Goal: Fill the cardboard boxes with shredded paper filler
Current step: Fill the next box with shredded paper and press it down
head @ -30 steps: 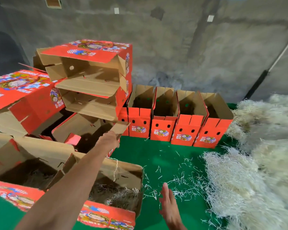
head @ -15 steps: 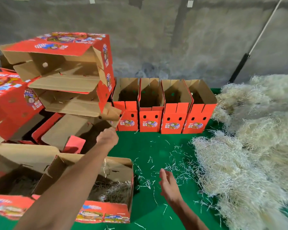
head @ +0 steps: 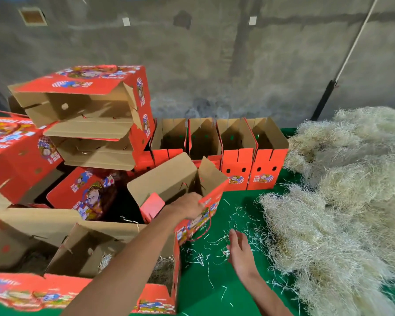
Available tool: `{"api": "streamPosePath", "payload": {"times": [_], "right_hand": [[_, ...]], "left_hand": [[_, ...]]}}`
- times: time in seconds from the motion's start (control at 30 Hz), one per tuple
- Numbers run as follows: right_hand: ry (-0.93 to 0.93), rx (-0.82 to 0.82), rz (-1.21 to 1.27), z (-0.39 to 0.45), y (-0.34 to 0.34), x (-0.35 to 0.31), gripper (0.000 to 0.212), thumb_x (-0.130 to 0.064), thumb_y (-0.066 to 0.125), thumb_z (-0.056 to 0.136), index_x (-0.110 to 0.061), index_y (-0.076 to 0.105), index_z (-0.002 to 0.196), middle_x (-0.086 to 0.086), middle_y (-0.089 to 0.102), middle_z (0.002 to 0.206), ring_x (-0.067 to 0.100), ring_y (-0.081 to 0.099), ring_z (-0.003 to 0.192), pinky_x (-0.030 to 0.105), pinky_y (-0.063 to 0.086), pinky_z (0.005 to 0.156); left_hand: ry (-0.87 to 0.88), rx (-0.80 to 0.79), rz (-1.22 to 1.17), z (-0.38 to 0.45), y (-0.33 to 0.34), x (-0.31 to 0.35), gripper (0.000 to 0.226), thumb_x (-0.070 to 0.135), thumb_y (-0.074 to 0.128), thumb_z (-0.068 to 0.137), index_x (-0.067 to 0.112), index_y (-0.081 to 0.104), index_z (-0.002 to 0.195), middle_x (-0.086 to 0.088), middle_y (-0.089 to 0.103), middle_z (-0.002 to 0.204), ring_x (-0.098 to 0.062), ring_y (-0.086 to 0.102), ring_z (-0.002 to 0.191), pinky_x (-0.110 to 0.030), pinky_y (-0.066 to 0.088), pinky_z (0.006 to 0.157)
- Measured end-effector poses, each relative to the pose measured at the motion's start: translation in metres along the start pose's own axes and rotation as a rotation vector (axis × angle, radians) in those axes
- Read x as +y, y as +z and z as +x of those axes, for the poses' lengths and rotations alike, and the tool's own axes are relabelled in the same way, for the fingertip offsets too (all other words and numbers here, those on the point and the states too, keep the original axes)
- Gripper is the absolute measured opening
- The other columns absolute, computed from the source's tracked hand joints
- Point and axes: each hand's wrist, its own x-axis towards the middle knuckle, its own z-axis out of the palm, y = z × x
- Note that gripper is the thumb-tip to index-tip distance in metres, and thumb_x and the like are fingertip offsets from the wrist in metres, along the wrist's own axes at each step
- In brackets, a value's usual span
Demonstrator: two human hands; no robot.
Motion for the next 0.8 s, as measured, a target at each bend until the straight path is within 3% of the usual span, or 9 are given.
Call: {"api": "streamPosePath", "payload": {"times": [0.1,0.2,0.27,0.33,0.43,0.57,0.67,0.73,0.8], "right_hand": [[-0.029,0.075,0.027,0.003,-0.013,-0.008,0.040,-0.056,0.036,0.103,-0.025,0.048,0.125,-0.001,0.063,0.105,0.013,0.063,0.089,0.034,0.046,0.083],[-0.053,0.079,0.051,0.008,-0.030,-0.019,0.038,-0.056,0.036,0.103,-0.024,0.046,0.120,-0.001,0.060,0.100,0.015,0.061,0.090,0.027,0.044,0.075],[-0.077,0.115,0.090,0.011,-0.040,-0.028,0.039,-0.057,0.037,0.102,-0.022,0.044,0.117,-0.003,0.058,0.098,0.009,0.058,0.089,0.023,0.040,0.071],[-0.102,0.182,0.117,0.013,-0.051,-0.034,0.045,-0.063,0.035,0.099,-0.025,0.041,0.121,-0.011,0.058,0.101,-0.003,0.053,0.086,0.026,0.041,0.078],[-0.122,0.274,0.132,0.015,-0.070,-0.039,0.054,-0.068,0.034,0.097,-0.023,0.045,0.125,-0.008,0.062,0.105,0.005,0.060,0.091,0.028,0.048,0.081],[-0.094,0.319,0.174,0.022,-0.097,-0.044,0.049,-0.061,0.051,0.097,-0.020,0.056,0.122,-0.004,0.064,0.108,0.014,0.061,0.100,0.037,0.045,0.092],[-0.046,0.342,0.145,0.029,-0.113,-0.049,0.043,-0.046,0.065,0.094,-0.012,0.064,0.121,0.001,0.069,0.108,0.020,0.063,0.101,0.039,0.051,0.095],[0.001,0.350,0.072,0.033,-0.120,-0.049,0.033,-0.038,0.066,0.095,-0.010,0.070,0.112,0.001,0.071,0.091,0.018,0.064,0.084,0.033,0.053,0.078],[0.056,0.343,0.018,0.035,-0.124,-0.048,0.021,-0.023,0.066,0.093,-0.008,0.071,0.107,0.002,0.068,0.077,0.018,0.059,0.068,0.027,0.044,0.058]], "left_hand": [[0.025,-0.067,0.021,-0.006,0.000,0.005,0.031,0.032,0.046,0.103,0.005,0.062,0.105,-0.016,0.066,0.108,-0.033,0.064,0.108,-0.033,0.049,0.080],[0.064,-0.163,0.032,-0.013,0.001,0.011,0.039,0.036,0.055,0.099,0.007,0.061,0.125,-0.020,0.062,0.126,-0.036,0.060,0.117,-0.042,0.050,0.094],[0.121,-0.213,0.027,-0.016,0.005,0.017,0.029,0.035,0.060,0.095,0.018,0.068,0.117,-0.006,0.070,0.107,-0.025,0.064,0.098,-0.038,0.052,0.084],[0.163,-0.268,0.037,-0.018,0.010,0.025,0.024,0.036,0.061,0.094,0.026,0.070,0.113,0.004,0.065,0.092,-0.018,0.057,0.082,-0.036,0.047,0.076],[0.194,-0.363,0.003,-0.021,0.019,0.039,0.028,0.033,0.061,0.096,0.030,0.069,0.122,0.004,0.067,0.089,-0.016,0.056,0.073,-0.028,0.041,0.068],[0.231,-0.415,0.018,-0.024,0.029,0.058,0.036,0.030,0.063,0.096,0.027,0.065,0.132,0.001,0.071,0.114,-0.008,0.059,0.076,-0.025,0.044,0.071],[0.255,-0.429,0.034,-0.026,0.034,0.068,0.032,0.031,0.062,0.096,0.032,0.067,0.127,0.004,0.071,0.100,-0.010,0.055,0.069,-0.026,0.040,0.064],[0.267,-0.420,0.016,-0.027,0.038,0.072,0.031,0.030,0.062,0.096,0.033,0.068,0.126,0.003,0.072,0.105,-0.013,0.057,0.072,-0.027,0.039,0.064],[0.284,-0.394,-0.013,-0.029,0.039,0.073,0.033,0.028,0.062,0.096,0.033,0.067,0.128,0.001,0.072,0.114,-0.016,0.061,0.071,-0.025,0.039,0.062]]}}
